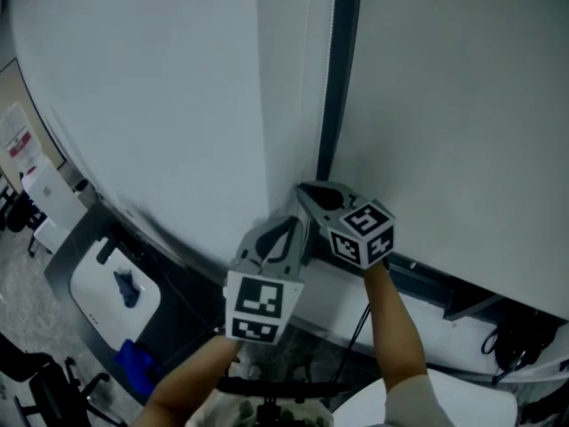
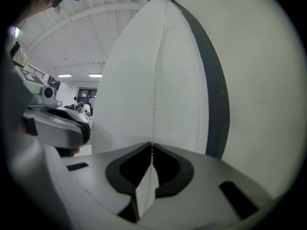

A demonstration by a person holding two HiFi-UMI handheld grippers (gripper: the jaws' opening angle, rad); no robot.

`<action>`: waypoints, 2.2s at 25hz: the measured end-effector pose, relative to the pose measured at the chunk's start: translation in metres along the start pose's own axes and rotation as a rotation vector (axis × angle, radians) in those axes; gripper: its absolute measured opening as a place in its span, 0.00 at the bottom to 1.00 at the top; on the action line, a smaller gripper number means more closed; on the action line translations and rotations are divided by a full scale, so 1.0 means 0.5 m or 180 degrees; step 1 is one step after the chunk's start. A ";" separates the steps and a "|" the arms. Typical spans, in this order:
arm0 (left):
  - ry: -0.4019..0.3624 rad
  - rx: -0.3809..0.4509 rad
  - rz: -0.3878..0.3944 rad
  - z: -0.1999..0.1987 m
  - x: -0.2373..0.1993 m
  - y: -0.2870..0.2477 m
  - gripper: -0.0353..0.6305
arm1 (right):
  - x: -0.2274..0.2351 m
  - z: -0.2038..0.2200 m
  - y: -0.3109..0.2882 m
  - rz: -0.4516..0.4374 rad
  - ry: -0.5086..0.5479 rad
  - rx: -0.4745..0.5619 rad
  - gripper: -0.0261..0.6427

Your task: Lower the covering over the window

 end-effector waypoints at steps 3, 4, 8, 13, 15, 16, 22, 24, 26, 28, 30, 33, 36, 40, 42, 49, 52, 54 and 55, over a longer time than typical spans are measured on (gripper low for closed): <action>-0.0020 0.0082 -0.0018 -0.020 0.004 -0.008 0.08 | 0.002 -0.001 0.029 0.0131 -0.0037 0.0007 0.07; -0.0024 0.0107 -0.0027 -0.028 0.008 -0.012 0.08 | 0.002 0.001 0.040 0.0175 -0.0038 0.0001 0.07; -0.0059 0.0174 0.0029 -0.053 0.031 -0.040 0.08 | 0.002 0.010 0.086 0.0320 -0.0058 -0.0023 0.07; 0.0090 0.0204 0.0332 -0.075 0.055 -0.091 0.23 | 0.001 0.019 0.143 0.0500 -0.0007 -0.0092 0.07; 0.0136 0.0215 0.0486 -0.083 0.067 -0.108 0.29 | 0.001 0.021 0.161 0.0552 0.0039 -0.0132 0.07; 0.0133 0.0220 0.0537 -0.088 0.071 -0.115 0.29 | 0.000 0.021 0.168 0.0572 0.0057 -0.0150 0.07; -0.0037 0.0389 0.0751 -0.132 0.080 -0.134 0.29 | -0.002 0.025 0.189 0.0678 0.0090 -0.0210 0.07; -0.0065 0.0400 0.0807 -0.138 0.083 -0.136 0.29 | -0.004 0.025 0.188 0.0689 0.0105 -0.0222 0.07; -0.0065 0.0379 0.0861 -0.138 0.086 -0.139 0.29 | -0.008 0.026 0.185 0.0692 0.0122 -0.0236 0.07; -0.0059 0.0356 0.0892 -0.139 0.084 -0.145 0.29 | -0.011 0.026 0.184 0.0687 0.0117 -0.0233 0.07; -0.0053 0.0335 0.0911 -0.141 0.082 -0.151 0.29 | -0.010 0.025 0.185 0.0693 0.0107 -0.0226 0.07; -0.0092 0.0359 0.0898 -0.148 0.079 -0.149 0.14 | -0.008 0.024 0.187 0.0706 0.0090 -0.0211 0.07; -0.0153 0.0386 0.0912 -0.151 0.079 -0.145 0.09 | -0.005 0.024 0.185 0.0721 0.0098 -0.0223 0.07; -0.0305 0.0395 0.1056 -0.151 0.094 -0.139 0.09 | -0.001 0.026 0.188 0.0746 0.0051 -0.0210 0.07; -0.0350 0.0397 0.1158 -0.152 0.104 -0.138 0.09 | 0.000 0.027 0.191 0.0748 0.0030 -0.0210 0.07; -0.0310 0.0380 0.1274 -0.147 0.098 -0.139 0.09 | -0.009 0.030 0.189 0.0681 0.0018 -0.0272 0.07; -0.0318 0.0383 0.1313 -0.146 0.102 -0.137 0.08 | -0.012 0.029 0.191 0.0659 0.0008 -0.0275 0.07; -0.0310 0.0380 0.1326 -0.145 0.102 -0.135 0.09 | -0.014 0.030 0.191 0.0655 0.0004 -0.0278 0.07; -0.0310 0.0374 0.1335 -0.143 0.102 -0.133 0.09 | -0.015 0.030 0.191 0.0655 0.0003 -0.0281 0.07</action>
Point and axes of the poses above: the fingertips, and each gripper's own axes: y backward along the fingers, x to its right, z out of its underside, the point moved 2 cm from there along y, backward along the fingers, and after that the axes turned 1 degree about y, right-handed, at the moved point
